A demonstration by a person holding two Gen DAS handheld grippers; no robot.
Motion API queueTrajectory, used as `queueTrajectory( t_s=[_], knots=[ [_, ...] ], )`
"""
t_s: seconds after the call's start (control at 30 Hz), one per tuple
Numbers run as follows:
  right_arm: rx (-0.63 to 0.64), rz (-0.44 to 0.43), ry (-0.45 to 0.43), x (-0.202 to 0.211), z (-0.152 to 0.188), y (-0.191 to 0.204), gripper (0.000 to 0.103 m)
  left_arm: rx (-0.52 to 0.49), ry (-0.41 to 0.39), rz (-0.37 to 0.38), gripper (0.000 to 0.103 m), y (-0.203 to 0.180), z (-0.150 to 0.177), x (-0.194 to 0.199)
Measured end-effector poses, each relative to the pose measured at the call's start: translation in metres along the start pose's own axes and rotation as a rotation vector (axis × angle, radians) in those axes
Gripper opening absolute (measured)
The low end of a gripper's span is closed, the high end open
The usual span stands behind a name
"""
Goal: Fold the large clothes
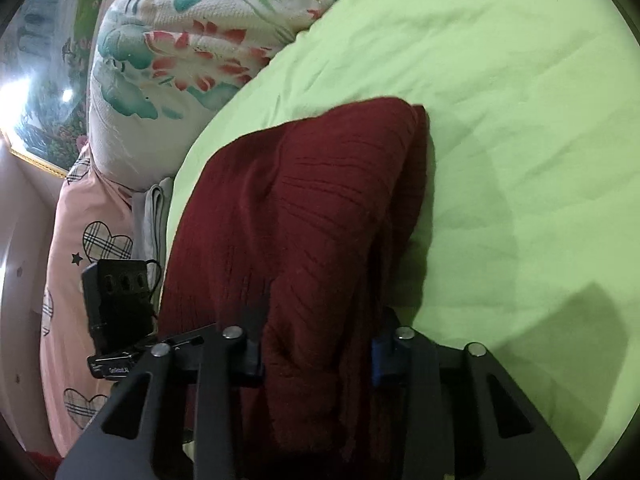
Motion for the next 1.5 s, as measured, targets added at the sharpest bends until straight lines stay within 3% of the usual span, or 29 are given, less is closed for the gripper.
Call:
queueTrajectory(
  t_s=[0.2, 0.47, 0.67, 0.87, 1.0, 1.13, 1.23, 1.37, 1.5],
  knots=[
    [0.032, -0.056, -0.034, 0.008, 0.009, 0.049, 0.032, 0.000, -0.066, 0.037, 0.059, 0.003, 0.015, 0.054],
    [0.138, -0.214, 0.046, -0.058, 0.042, 0.147, 0.031, 0.017, -0.193, -0.073, 0.059, 0.058, 0.050, 0.169],
    [0.183, -0.253, 0.099, -0.097, 0.058, 0.190, 0.031, 0.064, -0.253, -0.112, 0.059, 0.099, 0.070, 0.211],
    [0.186, -0.199, 0.143, -0.126, 0.071, 0.186, 0.032, 0.130, -0.249, -0.125, 0.064, 0.144, 0.087, 0.198],
    [0.155, -0.185, 0.155, -0.132, 0.076, 0.174, 0.045, 0.188, -0.264, -0.068, 0.072, 0.155, 0.090, 0.195],
    [0.138, -0.160, 0.136, -0.124, 0.076, 0.169, 0.059, 0.204, -0.293, -0.094, 0.074, 0.155, 0.098, 0.208],
    [0.127, -0.130, 0.091, -0.108, 0.072, 0.164, 0.060, 0.217, -0.356, -0.140, 0.074, 0.153, 0.107, 0.230],
    [0.113, -0.114, 0.022, -0.088, 0.064, 0.162, 0.060, 0.159, -0.466, -0.173, 0.073, 0.140, 0.124, 0.268],
    [0.125, -0.136, 0.002, -0.079, 0.065, 0.171, 0.060, 0.053, -0.507, -0.178, 0.072, 0.117, 0.133, 0.285]
  ],
)
Point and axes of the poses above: each gripper's, at about its wrist camera, not at the fingertips, and x roughly against the way its jaws point, y to its left, z to its underside, the point moved 8 cm from there along -x, roughly the way its jaws point, and after that the axes turned 6 degrees about x, right-handed, at the moved point
